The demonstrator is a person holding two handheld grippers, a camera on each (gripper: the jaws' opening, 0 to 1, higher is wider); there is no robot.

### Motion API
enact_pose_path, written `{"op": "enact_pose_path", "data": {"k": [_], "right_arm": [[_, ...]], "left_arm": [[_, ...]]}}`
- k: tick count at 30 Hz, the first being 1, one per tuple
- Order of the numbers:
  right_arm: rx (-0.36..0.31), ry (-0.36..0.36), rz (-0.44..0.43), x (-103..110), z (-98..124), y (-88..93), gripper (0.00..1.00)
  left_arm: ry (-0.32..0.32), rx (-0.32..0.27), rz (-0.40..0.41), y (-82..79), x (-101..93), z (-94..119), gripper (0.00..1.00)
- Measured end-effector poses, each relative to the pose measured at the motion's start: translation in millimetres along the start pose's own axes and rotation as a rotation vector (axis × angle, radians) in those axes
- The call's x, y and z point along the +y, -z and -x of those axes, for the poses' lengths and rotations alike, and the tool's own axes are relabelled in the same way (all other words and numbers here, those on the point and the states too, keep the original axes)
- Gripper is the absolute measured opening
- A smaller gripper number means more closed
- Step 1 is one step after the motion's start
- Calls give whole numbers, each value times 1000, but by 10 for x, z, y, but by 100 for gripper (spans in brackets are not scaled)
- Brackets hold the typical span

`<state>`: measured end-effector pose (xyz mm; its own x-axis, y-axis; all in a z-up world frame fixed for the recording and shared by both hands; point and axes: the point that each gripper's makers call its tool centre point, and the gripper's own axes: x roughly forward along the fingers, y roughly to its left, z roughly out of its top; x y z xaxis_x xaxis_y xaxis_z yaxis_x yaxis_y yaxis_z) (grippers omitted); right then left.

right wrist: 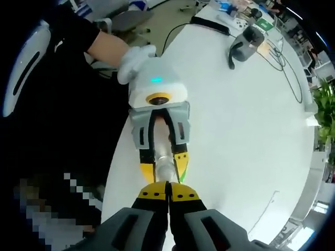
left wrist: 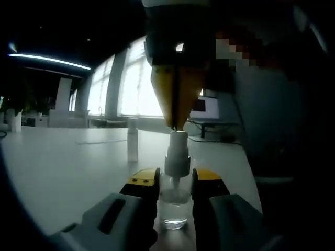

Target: Clamp pump bottle remove cover press pump head put on cover

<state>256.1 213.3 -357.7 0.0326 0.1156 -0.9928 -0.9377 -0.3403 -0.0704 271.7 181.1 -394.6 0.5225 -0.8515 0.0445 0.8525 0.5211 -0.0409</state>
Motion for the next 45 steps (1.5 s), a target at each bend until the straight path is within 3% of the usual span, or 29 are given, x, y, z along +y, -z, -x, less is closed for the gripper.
{"op": "enact_pose_path", "data": {"k": [5, 7, 10, 12, 14, 19, 24, 45], "right_arm": [[-9, -5, 58, 17, -7, -12, 0], [5, -2, 142, 33, -10, -23, 0], [22, 9, 138, 46, -18, -20, 0], [43, 20, 206, 36, -13, -23, 0], [53, 19, 218, 51, -16, -28, 0], [78, 3, 208, 50, -21, -17, 0], [63, -10, 180, 40, -18, -9, 0], [61, 13, 183, 68, -5, -16, 0]], "left_arm": [[1, 1, 5, 8, 7, -4, 16], [3, 1, 7, 10, 4, -4, 16], [3, 1, 6, 13, 1, -7, 16], [5, 1, 7, 15, 2, -8, 16], [5, 1, 7, 18, 5, -8, 16], [7, 1, 6, 19, 3, -12, 16], [5, 1, 4, 17, -6, -11, 16], [4, 3, -2, 14, -12, -11, 16]]}}
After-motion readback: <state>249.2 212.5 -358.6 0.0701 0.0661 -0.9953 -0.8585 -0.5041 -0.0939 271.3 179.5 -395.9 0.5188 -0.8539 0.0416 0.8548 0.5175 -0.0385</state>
